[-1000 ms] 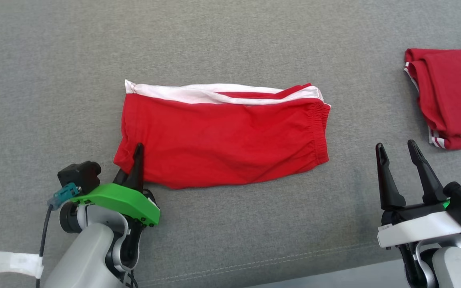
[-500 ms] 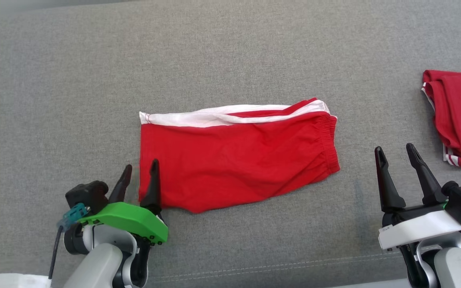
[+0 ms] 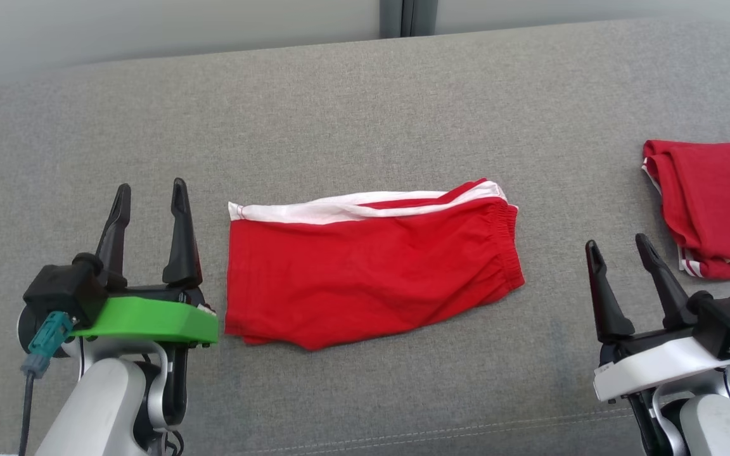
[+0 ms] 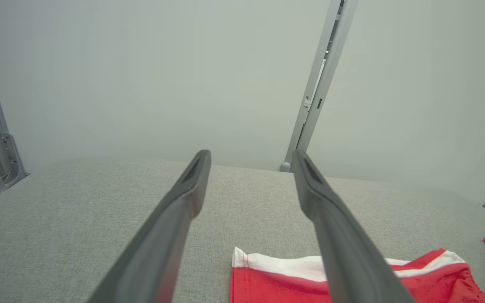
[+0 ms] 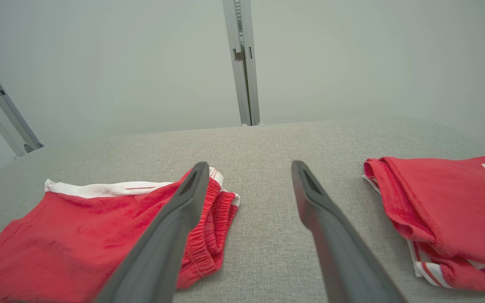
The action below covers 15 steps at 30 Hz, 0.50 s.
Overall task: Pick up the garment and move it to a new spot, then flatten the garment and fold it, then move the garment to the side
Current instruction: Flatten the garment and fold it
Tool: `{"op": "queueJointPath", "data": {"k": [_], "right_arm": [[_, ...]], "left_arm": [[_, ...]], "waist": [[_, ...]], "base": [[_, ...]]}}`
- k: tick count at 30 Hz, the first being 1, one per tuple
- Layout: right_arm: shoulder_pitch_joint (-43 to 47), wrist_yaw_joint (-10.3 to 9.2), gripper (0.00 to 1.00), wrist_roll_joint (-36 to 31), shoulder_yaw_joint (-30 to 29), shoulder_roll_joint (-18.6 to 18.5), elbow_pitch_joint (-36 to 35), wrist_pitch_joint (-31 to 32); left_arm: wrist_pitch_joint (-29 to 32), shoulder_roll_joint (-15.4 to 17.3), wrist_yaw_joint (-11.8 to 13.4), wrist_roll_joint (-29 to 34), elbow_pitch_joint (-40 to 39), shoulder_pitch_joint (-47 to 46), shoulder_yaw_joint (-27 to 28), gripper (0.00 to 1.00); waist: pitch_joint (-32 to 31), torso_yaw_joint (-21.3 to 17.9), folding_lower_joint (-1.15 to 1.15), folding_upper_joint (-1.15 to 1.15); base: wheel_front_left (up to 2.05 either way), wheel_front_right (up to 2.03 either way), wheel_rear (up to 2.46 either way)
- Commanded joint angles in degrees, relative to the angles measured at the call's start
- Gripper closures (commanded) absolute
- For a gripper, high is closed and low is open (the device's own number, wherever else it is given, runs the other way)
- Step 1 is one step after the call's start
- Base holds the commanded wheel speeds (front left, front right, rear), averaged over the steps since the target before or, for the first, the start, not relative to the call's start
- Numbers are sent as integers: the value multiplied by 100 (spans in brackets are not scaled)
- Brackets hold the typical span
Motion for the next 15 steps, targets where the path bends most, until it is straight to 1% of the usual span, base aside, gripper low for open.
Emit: {"op": "queueJointPath", "data": {"k": [1,5,10,15], "right_arm": [[-30,-1,0,-61,69,-25,55,-22],[26,-1,0,-77,181,-40,152,-36],[159,-1,0,-138,208,-24,214,8],[231,-1,0,-137,170,6,242,38]], "left_arm": [[-16,-52,-47,197,-82,189,121,0],[-17,-69,-108,591,-173,522,332,0],[-18,-86,-199,903,-106,974,466,0],[-19,-169,-257,889,-69,1129,546,0]], "waist": [[-179,-55,0,0],[-340,-77,0,0],[-491,-41,0,0],[-518,9,0,0]], "base": [[0,0,0],[0,0,0],[0,0,0],[0,0,0]]}}
